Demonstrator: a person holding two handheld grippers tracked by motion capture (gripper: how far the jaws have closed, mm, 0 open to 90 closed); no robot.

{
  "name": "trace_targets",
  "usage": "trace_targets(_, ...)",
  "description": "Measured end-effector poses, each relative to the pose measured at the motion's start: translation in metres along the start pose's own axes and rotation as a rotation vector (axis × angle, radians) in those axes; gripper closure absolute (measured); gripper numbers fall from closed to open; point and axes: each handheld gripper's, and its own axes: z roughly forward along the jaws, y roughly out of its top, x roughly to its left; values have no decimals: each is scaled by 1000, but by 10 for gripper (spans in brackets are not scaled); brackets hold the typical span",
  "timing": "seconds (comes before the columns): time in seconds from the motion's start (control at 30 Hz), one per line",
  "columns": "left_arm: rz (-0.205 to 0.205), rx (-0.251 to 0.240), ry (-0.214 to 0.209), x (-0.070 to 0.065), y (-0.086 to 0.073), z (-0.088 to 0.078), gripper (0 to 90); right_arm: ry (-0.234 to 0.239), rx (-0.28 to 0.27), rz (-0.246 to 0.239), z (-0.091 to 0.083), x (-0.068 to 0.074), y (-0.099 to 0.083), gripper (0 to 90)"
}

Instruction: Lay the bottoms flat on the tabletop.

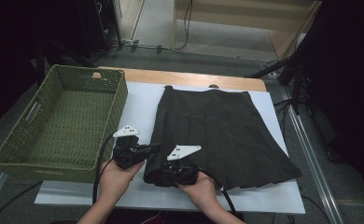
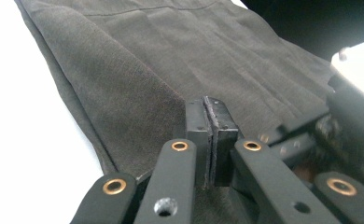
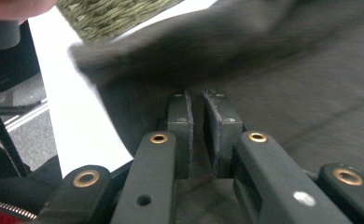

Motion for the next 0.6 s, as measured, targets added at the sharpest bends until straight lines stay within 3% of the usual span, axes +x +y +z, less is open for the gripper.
trace_targets(0.13,-4,33,8,2,-4,6,899,33,30,-5,8,7,-5,793)
trace_targets(0.27,16,80,18,0,-10,14,899,39,43,-2,-2,8,-10,780)
trace_targets(0.43,41,130,39,-2,-16,25,898,4,45,24,-25,-4,-17,769)
trace_targets(0.53,82,162,79,-4,-21,33,897,-20,37,25,-35,-10,-17,761)
trace_targets(0.6,89,178,90,-2,-24,38,897,-40,33,26,-40,-15,-18,761)
